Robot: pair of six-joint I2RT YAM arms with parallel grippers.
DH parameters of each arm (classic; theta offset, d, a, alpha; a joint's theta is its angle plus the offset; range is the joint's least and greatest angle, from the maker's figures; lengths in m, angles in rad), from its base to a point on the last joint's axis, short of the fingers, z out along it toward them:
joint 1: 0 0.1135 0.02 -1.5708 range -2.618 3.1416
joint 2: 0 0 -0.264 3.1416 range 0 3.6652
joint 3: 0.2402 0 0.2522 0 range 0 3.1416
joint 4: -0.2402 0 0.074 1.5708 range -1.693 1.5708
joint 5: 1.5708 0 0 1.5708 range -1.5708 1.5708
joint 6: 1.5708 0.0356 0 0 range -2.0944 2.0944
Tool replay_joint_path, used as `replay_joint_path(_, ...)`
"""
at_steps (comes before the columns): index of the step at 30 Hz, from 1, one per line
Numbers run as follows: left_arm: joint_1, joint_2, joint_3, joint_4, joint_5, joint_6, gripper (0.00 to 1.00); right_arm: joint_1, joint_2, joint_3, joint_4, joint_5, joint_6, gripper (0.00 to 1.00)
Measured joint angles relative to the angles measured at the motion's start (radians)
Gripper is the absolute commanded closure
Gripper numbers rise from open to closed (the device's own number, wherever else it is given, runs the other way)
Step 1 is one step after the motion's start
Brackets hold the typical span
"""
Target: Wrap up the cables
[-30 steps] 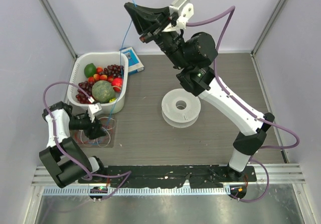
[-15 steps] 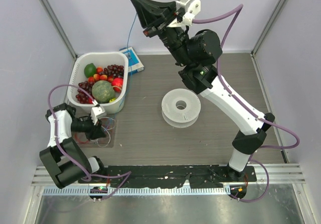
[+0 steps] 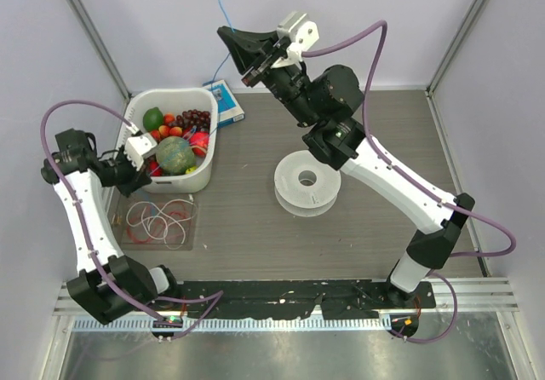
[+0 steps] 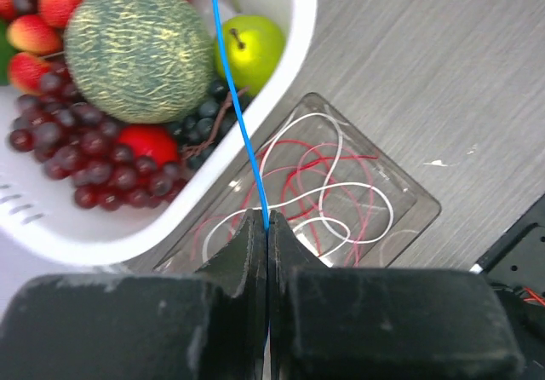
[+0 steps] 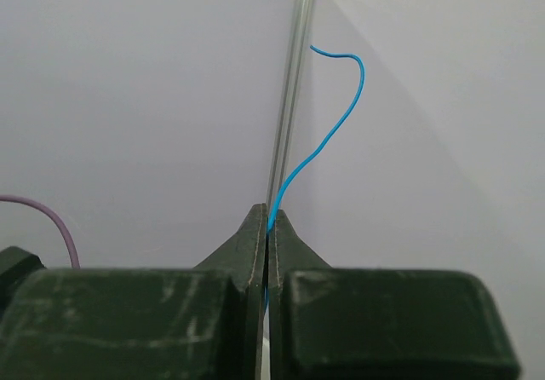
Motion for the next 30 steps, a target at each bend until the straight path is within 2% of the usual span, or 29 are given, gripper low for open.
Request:
replay_joint_path(6, 0.0, -0.028, 0.127, -0.002, -0.106, -0.036, 1.0, 0.0, -0.03, -0.063, -0.004, -0.001, 0.001, 0.99)
replay_joint_path(10, -0.034, -0.102, 0.111, 0.002, -0.177, -0.007, 1.0, -0.002, -0.047, -0.094, -0.005, -0.001, 0.003, 0.99)
replay_joint_path(13, -0.061, -0.156, 0.085, -0.013, -0.179, 0.009, 1.0, -0.004, -0.056, -0.107, -0.005, -0.001, 0.005, 0.99)
replay_joint_path(16, -0.064, -0.169, 0.112, -0.026, -0.118, -0.008, 1.0, -0.004, -0.071, -0.123, -0.008, 0.0, 0.004, 0.99)
replay_joint_path(23, -0.066, -0.069, 0.32, -0.016, 0.076, -0.158, 1.0, -0.008, -0.116, -0.178, -0.024, -0.001, -0.003, 0.99)
replay_joint_path(30, -0.082, -0.062, 0.319, -0.011, 0.165, -0.238, 1.0, -0.013, -0.144, -0.216, -0.026, 0.001, -0.014, 0.99)
